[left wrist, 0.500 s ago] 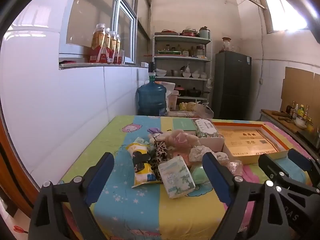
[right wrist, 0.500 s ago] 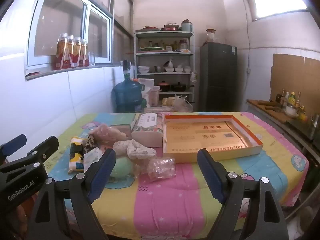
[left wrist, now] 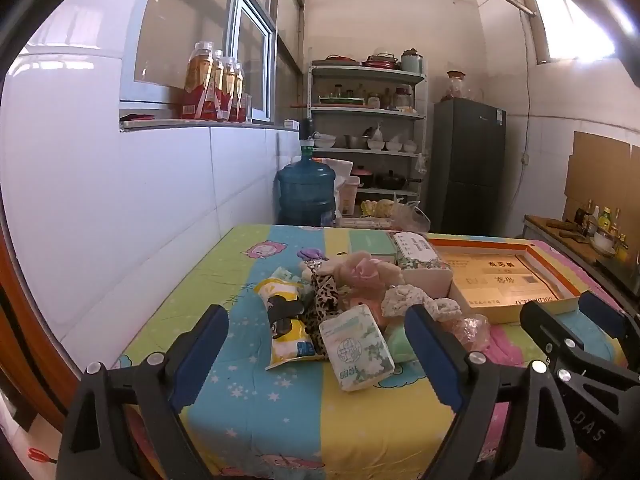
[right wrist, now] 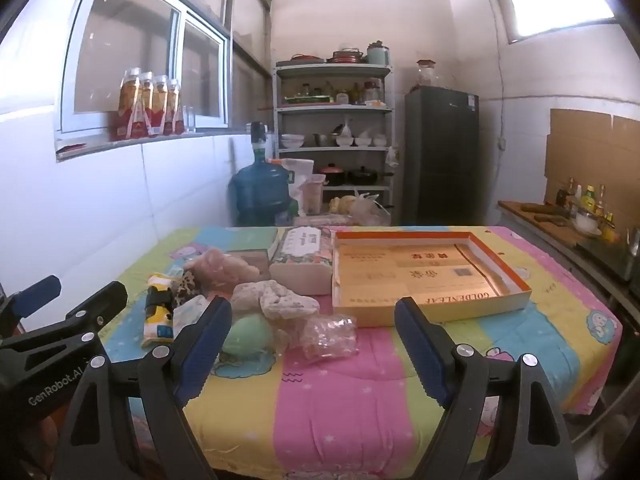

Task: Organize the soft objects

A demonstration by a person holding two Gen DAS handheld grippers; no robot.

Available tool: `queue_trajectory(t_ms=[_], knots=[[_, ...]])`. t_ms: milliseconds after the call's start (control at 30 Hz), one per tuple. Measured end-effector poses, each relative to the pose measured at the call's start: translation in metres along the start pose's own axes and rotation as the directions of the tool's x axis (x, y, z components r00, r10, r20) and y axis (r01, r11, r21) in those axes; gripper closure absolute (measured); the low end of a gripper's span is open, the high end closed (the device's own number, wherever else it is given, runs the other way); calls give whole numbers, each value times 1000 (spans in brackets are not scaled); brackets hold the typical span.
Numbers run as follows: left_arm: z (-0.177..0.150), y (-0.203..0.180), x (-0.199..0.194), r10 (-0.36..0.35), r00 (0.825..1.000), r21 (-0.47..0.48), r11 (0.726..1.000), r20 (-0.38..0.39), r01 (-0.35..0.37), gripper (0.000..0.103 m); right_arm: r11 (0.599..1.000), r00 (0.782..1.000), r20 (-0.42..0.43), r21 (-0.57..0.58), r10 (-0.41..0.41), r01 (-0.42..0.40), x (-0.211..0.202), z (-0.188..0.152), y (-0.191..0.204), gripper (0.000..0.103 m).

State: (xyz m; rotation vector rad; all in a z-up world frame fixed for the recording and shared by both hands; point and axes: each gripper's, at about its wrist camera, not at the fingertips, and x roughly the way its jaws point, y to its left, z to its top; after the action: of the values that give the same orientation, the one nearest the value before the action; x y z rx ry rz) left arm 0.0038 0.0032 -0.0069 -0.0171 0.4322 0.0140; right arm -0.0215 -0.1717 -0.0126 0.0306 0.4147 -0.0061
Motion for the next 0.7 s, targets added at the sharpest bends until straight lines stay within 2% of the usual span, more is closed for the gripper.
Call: queue_trajectory(t_ms=[700], knots=[[1,-1,-3,4,1000,-3,1000,13,-4,15,1000,1000,5,-10,12,-12,2,2,2,18]])
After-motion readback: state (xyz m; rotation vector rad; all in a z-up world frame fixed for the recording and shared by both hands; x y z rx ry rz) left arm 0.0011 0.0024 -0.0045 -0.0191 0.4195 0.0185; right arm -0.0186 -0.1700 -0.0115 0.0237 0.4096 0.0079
